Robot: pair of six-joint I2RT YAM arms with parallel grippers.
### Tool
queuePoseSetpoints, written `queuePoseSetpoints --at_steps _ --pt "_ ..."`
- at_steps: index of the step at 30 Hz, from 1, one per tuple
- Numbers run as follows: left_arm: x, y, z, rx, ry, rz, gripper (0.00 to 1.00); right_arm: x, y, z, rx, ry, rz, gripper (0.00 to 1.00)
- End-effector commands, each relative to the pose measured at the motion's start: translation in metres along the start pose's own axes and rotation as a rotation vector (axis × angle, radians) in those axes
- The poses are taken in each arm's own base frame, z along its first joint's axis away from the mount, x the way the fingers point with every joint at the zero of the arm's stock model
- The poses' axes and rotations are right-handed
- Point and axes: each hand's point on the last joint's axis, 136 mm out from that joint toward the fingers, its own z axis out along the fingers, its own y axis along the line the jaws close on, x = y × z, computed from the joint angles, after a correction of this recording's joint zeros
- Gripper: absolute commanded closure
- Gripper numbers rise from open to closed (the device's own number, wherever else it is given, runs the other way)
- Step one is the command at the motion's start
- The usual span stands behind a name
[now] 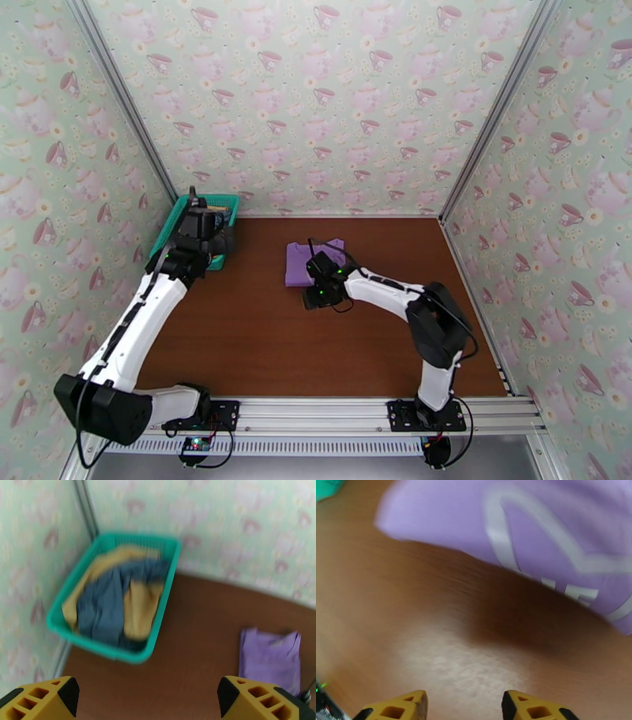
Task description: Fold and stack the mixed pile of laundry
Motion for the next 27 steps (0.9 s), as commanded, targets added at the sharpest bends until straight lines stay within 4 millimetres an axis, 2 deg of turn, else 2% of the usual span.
queuePoseSetpoints --at_steps 1,5,10,16,21,24,27 --pt "0.034 0.017 -0.012 0.031 0.139 -0.086 0.02 -0.022 -0.014 0.010 0.102 -0.038 0.075 0.44" --pt "0.032 0.032 -0.009 0.051 0.154 -0.158 0.02 -0.034 -0.023 0.036 0.194 0.027 0.070 0.45" --pt "0.025 0.044 0.018 0.038 0.208 -0.177 0.01 -0.050 -0.033 0.064 0.247 0.057 0.105 0.45" --pt "0.003 0.065 0.075 -0.010 0.252 -0.181 0.00 -0.074 -0.057 0.077 0.250 0.046 0.185 0.44" --pt "-0.019 0.086 0.136 -0.065 0.284 -0.192 0.00 -0.097 -0.072 0.088 0.216 0.054 0.194 0.43" --pt "-0.024 0.091 0.174 -0.091 0.305 -0.169 0.01 -0.113 -0.078 0.095 0.183 0.047 0.201 0.43" --pt "-0.027 0.088 0.211 -0.081 0.327 -0.142 0.04 -0.136 -0.086 0.098 0.160 0.021 0.210 0.42"
